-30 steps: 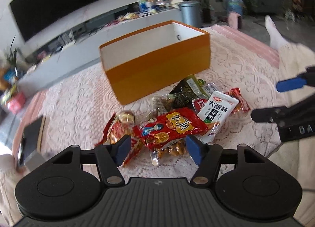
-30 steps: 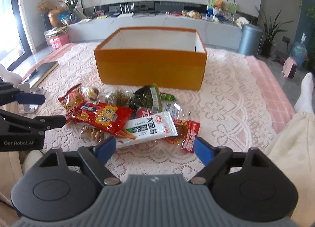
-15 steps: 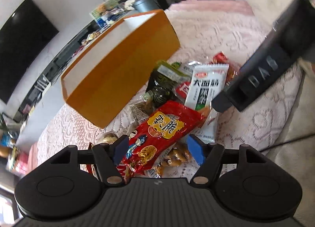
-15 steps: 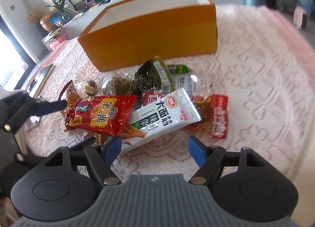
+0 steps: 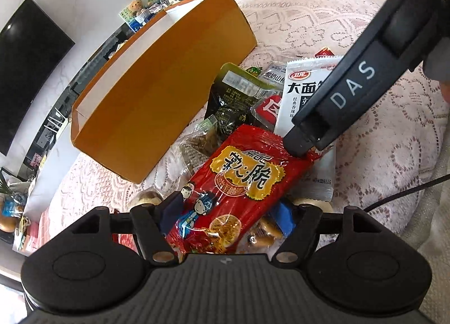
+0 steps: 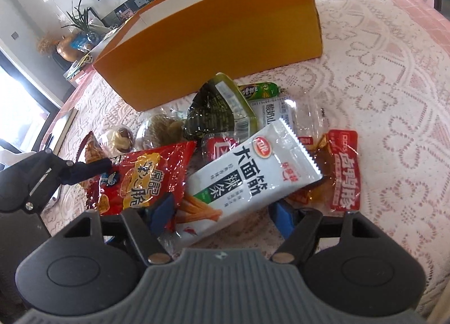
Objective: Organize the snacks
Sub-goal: 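Grasp the red snack bag with the left tool while the right tool grasps the white spicy strip pack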
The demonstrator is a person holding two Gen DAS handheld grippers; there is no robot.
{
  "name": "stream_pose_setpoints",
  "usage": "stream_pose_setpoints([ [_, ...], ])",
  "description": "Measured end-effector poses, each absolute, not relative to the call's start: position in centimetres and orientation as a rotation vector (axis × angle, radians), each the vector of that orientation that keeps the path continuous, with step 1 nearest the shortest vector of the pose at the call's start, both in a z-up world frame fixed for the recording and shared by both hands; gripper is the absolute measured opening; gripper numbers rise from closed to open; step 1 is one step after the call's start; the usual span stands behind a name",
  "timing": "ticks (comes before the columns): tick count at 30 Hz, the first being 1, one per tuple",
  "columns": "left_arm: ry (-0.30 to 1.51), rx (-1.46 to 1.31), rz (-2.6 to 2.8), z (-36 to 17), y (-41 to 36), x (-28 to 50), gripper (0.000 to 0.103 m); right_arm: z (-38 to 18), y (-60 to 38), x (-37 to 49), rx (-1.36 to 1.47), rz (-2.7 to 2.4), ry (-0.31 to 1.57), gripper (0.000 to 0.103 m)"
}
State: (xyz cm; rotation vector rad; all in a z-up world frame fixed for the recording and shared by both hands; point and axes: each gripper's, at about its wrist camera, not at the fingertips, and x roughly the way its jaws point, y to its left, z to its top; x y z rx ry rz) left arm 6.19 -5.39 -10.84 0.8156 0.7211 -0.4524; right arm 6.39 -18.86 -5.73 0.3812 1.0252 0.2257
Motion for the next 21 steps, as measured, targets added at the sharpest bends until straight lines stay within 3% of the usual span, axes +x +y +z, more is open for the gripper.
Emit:
stream_pose_setpoints([
  [10,0.748,0.669,-0.470,-9.2,-5.0,6.1,0.061,-3.7,-18.9,5.4,0.361,0.257,0.910,0.023],
  [11,0.747,0.649,-0.471,-8.9,-4.9,6.0,0.056,-3.4,-19.0,5.2,0.359,0.260,0.898,0.020],
  [21,0.778,0.473,-0.423,-5.6,-3.7,6.1,0.053,-0.6,-20.3,4.2,0.348,0.226,0.816,0.006],
])
